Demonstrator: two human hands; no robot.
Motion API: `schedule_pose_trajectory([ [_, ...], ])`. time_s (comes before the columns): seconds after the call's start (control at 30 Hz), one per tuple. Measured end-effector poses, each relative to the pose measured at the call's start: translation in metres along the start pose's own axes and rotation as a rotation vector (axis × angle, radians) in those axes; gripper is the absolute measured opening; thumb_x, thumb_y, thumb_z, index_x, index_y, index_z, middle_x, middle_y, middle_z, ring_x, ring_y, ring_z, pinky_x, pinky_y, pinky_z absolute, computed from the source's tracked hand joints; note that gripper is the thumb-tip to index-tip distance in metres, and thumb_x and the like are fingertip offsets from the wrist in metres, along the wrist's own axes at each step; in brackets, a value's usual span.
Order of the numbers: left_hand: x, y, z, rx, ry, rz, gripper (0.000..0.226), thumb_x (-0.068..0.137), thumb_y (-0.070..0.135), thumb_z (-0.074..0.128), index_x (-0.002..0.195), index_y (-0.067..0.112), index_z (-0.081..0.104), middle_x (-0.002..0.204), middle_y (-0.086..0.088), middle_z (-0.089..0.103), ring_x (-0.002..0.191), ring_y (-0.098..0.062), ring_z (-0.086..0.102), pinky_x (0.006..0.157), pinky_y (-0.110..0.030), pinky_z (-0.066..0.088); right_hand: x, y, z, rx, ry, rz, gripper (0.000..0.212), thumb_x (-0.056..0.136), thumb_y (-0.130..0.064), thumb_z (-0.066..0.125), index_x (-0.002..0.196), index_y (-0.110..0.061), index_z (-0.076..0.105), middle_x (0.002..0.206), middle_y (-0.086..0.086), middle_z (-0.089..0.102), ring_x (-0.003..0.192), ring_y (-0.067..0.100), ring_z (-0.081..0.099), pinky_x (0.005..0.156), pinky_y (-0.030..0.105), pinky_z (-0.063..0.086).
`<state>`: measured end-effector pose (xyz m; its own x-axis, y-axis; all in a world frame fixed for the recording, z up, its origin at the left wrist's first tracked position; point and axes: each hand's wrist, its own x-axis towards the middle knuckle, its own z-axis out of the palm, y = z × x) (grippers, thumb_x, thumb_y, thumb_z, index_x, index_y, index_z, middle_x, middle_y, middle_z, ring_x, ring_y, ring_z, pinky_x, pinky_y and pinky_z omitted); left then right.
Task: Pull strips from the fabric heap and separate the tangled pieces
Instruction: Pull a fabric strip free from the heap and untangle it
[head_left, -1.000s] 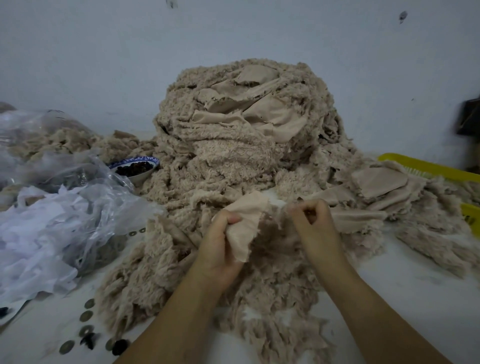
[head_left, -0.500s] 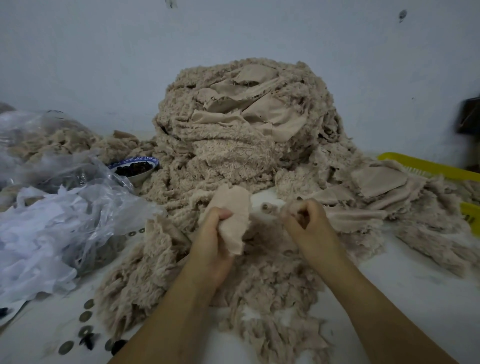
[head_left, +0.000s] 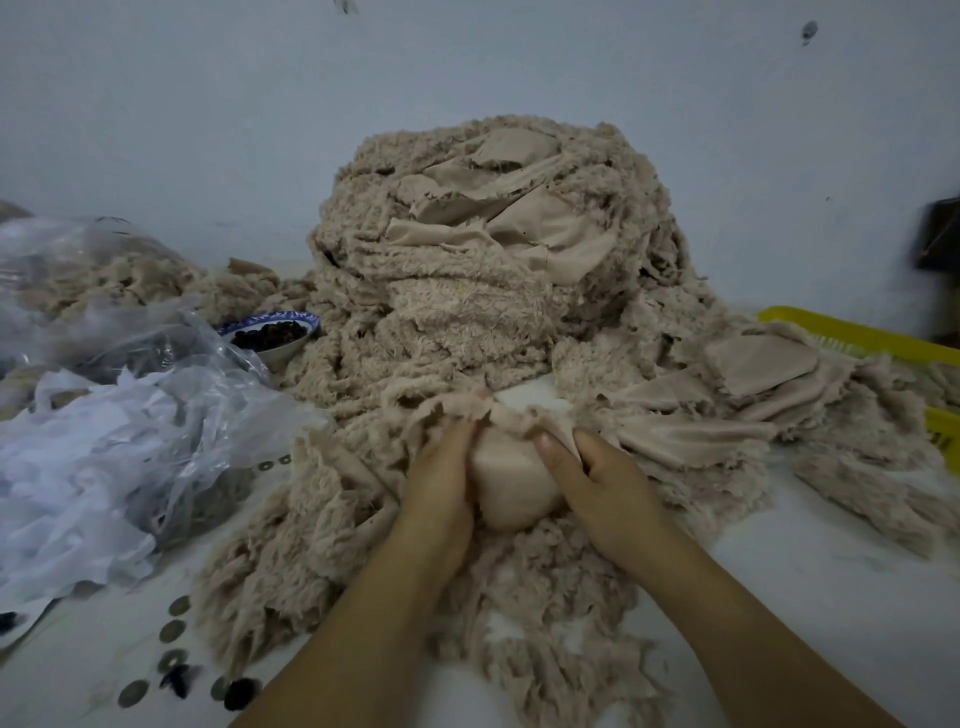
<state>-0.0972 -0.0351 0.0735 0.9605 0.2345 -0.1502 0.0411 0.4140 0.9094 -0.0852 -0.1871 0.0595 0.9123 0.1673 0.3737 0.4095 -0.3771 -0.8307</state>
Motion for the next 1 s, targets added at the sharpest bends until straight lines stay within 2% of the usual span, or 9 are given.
schedule_pose_trajectory([
  [0.2,0.011,0.016,-0.012,-0.505,0.103,-0.071,0.021,0.103,0.01,0.047,0.096,0.01,0.067,0.076,-0.003,0.068,0.057,-0.009,0.064,0.052,-0.02,0.052,0.008,0.004,-0.017,0.36,0.111,0.289,0.043,0.094,-0.056,0.054,0.082,-0.019,0.072,0.079,-0.002,0.071,0.077,0.016,0.067,0.073,0.035,0.05],
  [0.3,0.011,0.022,-0.015,-0.652,0.149,-0.05,0.027,0.103,0.006,0.042,0.085,0.009,0.062,0.063,-0.003,0.064,0.05,-0.011,0.061,0.048,-0.021,0.052,0.013,0.006,-0.022,0.44,0.25,0.34,0.046,0.091,-0.061,0.053,0.102,-0.016,0.061,0.107,0.001,0.06,0.1,0.02,0.058,0.086,0.038,0.044],
  [0.47,0.008,0.027,-0.02,-0.721,-0.027,-0.085,0.051,0.102,0.006,0.027,0.057,0.015,0.048,0.042,0.004,0.039,0.028,-0.007,0.031,0.029,-0.018,0.022,0.014,0.008,-0.017,0.37,0.399,0.344,0.039,0.098,-0.042,0.054,0.069,-0.017,0.053,0.052,-0.013,0.051,0.05,0.005,0.047,0.053,0.03,0.038],
  [0.63,0.004,0.025,-0.017,-0.498,-0.01,-0.105,0.043,0.101,0.006,0.03,0.061,0.018,0.042,0.042,0.007,0.034,0.028,-0.005,0.02,0.031,-0.019,0.013,0.011,0.002,-0.018,0.055,0.392,0.179,0.029,0.098,-0.028,0.055,0.074,-0.018,0.041,0.074,-0.005,0.043,0.057,0.003,0.04,0.051,0.013,0.033],
  [0.7,-0.002,0.023,-0.01,-0.375,-0.012,-0.086,0.043,0.101,0.005,0.032,0.062,0.016,0.046,0.041,0.007,0.037,0.027,-0.005,0.025,0.029,-0.017,0.018,0.008,-0.006,-0.014,-0.042,0.314,0.075,0.011,0.093,-0.022,0.06,0.098,-0.025,0.051,0.104,-0.01,0.043,0.092,0.003,0.049,0.078,0.015,0.04],
  [0.77,-0.009,0.017,-0.002,-0.29,-0.038,-0.121,0.052,0.101,0.007,0.035,0.057,0.01,0.061,0.044,0.001,0.053,0.029,-0.008,0.044,0.031,-0.014,0.033,0.004,-0.011,-0.007,-0.111,0.217,-0.033,0.037,0.092,-0.032,0.06,0.126,-0.025,0.049,0.124,-0.013,0.037,0.118,0.004,0.04,0.098,0.019,0.035],
  [0.83,-0.015,0.013,0.005,-0.198,-0.067,-0.155,0.043,0.102,0.01,0.039,0.079,0.002,0.074,0.069,-0.013,0.073,0.053,-0.018,0.069,0.045,-0.022,0.053,-0.001,-0.016,0.003,-0.169,0.046,-0.104,0.05,0.092,-0.044,0.057,0.138,-0.03,0.044,0.131,-0.019,0.034,0.128,-0.002,0.031,0.104,0.016,0.029],
  [0.93,-0.014,0.009,0.008,-0.065,-0.033,-0.166,0.028,0.103,0.016,0.045,0.112,0.005,0.069,0.093,-0.015,0.075,0.067,-0.021,0.073,0.049,-0.028,0.056,-0.004,-0.011,0.017,-0.257,-0.146,-0.122,0.047,0.097,-0.035,0.054,0.142,-0.031,0.042,0.124,-0.027,0.035,0.124,-0.005,0.03,0.095,0.012,0.028],
  [1.0,-0.013,0.004,0.009,0.013,-0.019,-0.145,0.023,0.104,0.021,0.046,0.105,0.011,0.067,0.075,-0.006,0.071,0.052,-0.015,0.065,0.04,-0.022,0.045,-0.003,-0.008,0.019,-0.296,-0.126,-0.123,0.032,0.1,-0.025,0.048,0.132,-0.023,0.051,0.113,-0.018,0.045,0.114,0.005,0.042,0.082,0.016,0.031],
])
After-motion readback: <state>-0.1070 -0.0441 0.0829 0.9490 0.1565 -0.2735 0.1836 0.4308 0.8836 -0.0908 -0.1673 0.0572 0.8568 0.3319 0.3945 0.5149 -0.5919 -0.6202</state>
